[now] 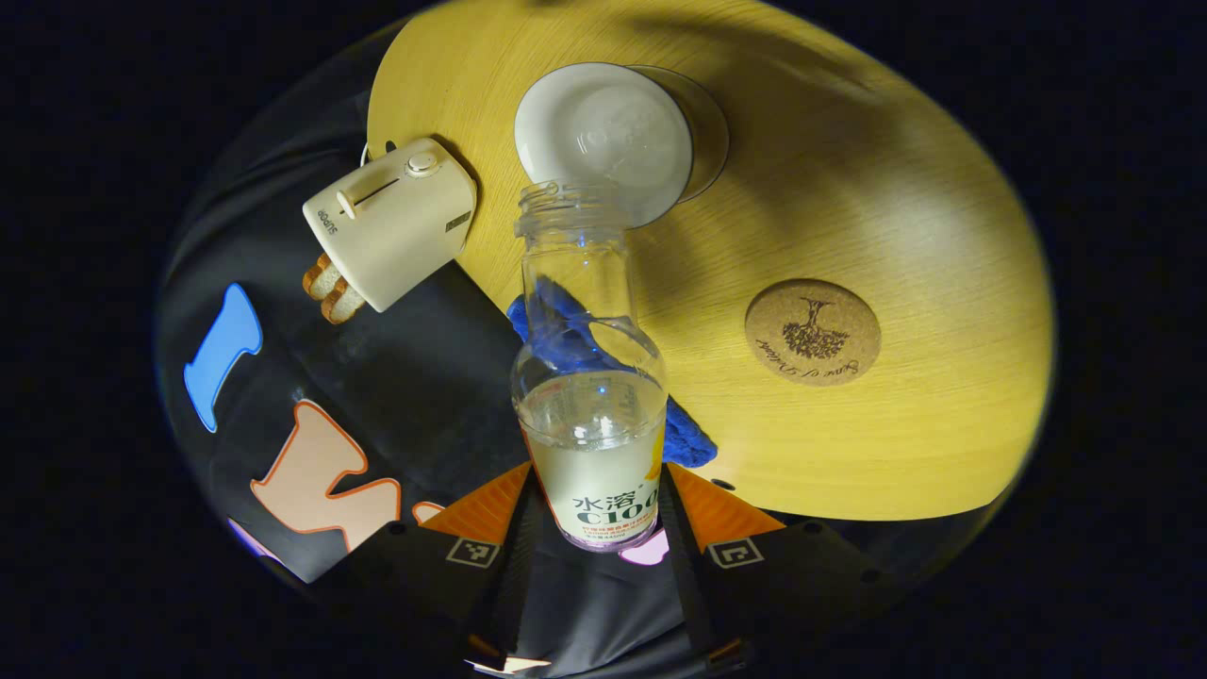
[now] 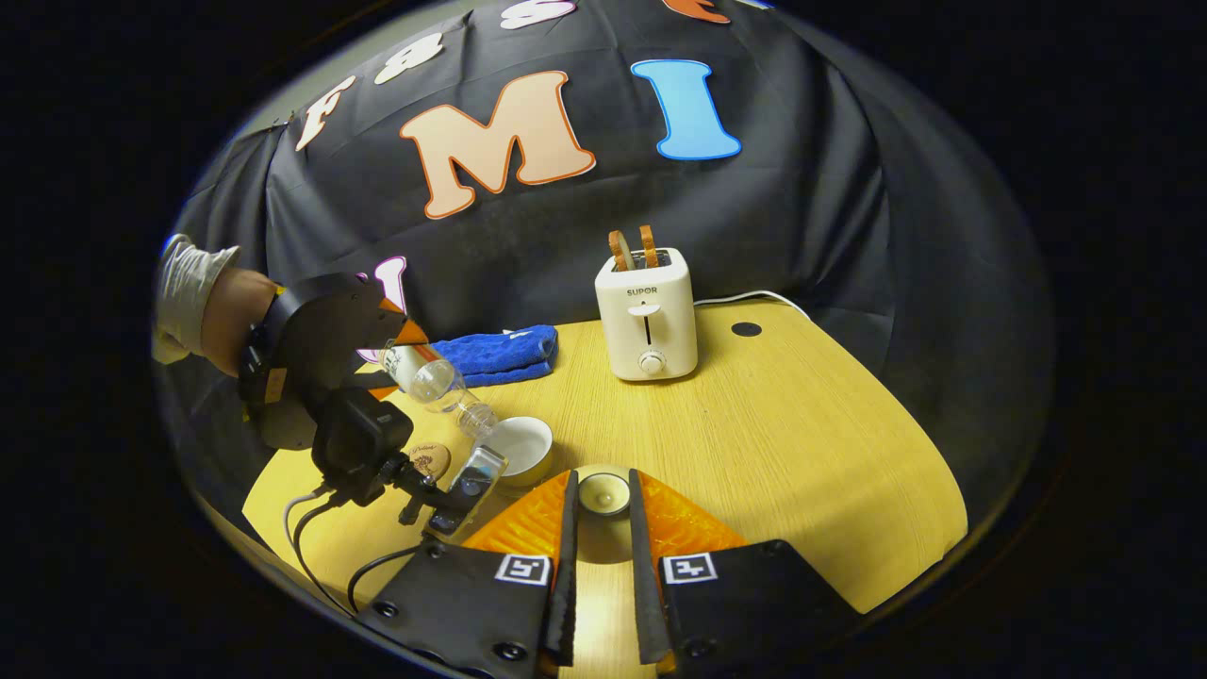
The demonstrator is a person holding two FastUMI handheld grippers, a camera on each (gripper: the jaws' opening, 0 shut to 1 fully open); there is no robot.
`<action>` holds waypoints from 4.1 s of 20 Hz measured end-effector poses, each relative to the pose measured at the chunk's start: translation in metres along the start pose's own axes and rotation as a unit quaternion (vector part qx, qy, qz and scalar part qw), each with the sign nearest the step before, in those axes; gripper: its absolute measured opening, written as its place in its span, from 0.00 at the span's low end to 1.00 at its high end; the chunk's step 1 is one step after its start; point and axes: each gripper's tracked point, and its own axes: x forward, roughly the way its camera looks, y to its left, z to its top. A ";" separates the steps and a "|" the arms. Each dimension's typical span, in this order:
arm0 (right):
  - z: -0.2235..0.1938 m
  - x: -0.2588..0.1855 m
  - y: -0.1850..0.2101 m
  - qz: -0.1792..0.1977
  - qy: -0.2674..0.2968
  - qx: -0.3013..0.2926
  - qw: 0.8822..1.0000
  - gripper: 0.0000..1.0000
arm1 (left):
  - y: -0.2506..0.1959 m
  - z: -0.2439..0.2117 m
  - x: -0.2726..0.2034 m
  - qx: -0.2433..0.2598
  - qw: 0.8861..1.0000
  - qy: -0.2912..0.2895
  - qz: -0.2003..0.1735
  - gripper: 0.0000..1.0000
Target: Open the teacup lid with one hand, grasp the water bottle and pour water into the teacup with the other hand; after pouring, place the water bottle on the coaster and then close the teacup lid.
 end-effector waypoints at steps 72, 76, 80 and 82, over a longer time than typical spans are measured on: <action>0.023 0.022 0.095 0.043 0.048 -0.079 0.995 0.29 | -0.087 0.045 -0.006 -0.834 0.514 -0.198 -0.039 0.85; 0.027 0.025 0.099 0.046 0.043 -0.076 0.995 0.29 | -0.091 0.039 -0.011 -0.836 0.511 -0.195 -0.033 0.98; 0.031 0.032 0.102 0.050 0.036 -0.072 0.996 0.27 | -0.088 0.022 -0.034 -0.838 0.507 -0.201 -0.010 0.97; 0.031 0.042 0.102 0.050 0.032 -0.071 0.996 0.29 | -0.085 0.012 -0.049 -0.839 0.504 -0.205 0.004 0.97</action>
